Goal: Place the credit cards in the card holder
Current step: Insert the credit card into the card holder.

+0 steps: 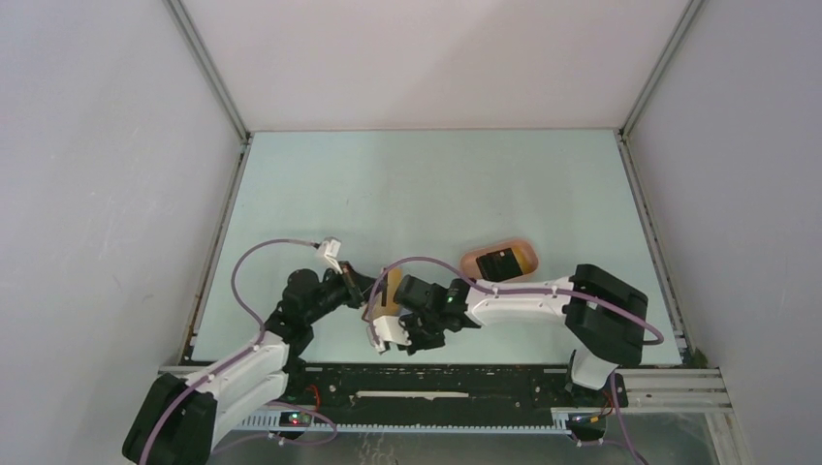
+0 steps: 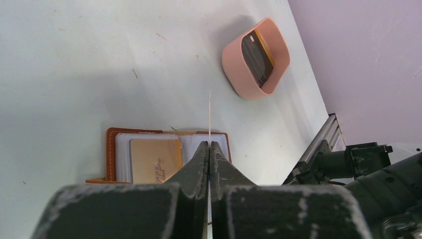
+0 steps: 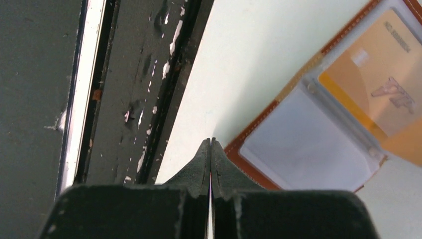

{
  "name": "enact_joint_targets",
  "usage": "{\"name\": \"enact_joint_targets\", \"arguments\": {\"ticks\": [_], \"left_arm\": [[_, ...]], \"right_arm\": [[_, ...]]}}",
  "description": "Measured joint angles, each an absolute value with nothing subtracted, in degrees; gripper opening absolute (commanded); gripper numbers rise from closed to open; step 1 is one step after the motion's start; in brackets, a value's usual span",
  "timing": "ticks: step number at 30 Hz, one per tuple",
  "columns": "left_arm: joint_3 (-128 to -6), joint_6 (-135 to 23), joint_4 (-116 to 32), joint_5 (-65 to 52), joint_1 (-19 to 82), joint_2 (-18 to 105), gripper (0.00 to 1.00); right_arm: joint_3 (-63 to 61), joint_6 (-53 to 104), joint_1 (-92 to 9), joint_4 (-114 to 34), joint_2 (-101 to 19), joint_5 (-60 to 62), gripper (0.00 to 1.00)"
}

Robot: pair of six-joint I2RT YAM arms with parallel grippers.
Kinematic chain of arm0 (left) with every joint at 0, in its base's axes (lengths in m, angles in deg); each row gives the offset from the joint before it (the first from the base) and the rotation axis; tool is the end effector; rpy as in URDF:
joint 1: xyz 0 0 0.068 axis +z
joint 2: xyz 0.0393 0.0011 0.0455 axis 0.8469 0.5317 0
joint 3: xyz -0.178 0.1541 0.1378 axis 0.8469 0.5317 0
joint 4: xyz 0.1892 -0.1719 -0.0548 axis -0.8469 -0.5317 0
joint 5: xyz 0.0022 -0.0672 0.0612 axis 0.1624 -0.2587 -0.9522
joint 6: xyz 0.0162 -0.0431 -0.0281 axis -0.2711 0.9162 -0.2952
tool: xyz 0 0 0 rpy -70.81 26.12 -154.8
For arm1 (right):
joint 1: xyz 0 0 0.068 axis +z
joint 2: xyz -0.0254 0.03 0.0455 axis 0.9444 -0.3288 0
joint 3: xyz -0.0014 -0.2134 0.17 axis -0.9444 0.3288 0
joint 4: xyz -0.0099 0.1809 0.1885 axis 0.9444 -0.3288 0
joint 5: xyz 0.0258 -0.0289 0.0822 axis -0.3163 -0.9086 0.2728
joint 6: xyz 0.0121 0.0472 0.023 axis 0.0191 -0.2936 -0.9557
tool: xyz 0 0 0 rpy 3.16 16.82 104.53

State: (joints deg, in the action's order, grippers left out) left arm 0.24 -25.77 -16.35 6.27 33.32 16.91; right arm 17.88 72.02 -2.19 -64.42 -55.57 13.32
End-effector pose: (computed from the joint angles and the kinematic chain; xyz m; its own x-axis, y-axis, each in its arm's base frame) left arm 0.1464 -0.0811 0.1568 -0.6511 -0.3820 -0.6559 0.3639 0.6013 -0.7113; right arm 0.1062 0.3043 0.1730 0.3425 -0.7717 -0.5359 -0.9249 -0.3772 -0.0480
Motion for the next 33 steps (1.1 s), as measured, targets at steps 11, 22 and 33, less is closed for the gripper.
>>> {"name": "enact_joint_targets", "arguments": {"ticks": [11, 22, 33], "left_arm": [[1.7, -25.9, -20.0, 5.3, 33.4, 7.6, 0.00], [3.7, -22.3, -16.1, 4.7, 33.5, 10.6, 0.00], [4.5, -11.5, -3.5, -1.2, 32.7, 19.4, 0.00]], "right_arm": [[14.2, 71.3, -0.1, -63.7, -61.2, 8.9, 0.00], [14.0, 71.5, -6.5, -64.4, -61.2, 7.3, 0.00], [14.1, 73.7, -13.1, -70.2, -57.9, 13.4, 0.04]]}}
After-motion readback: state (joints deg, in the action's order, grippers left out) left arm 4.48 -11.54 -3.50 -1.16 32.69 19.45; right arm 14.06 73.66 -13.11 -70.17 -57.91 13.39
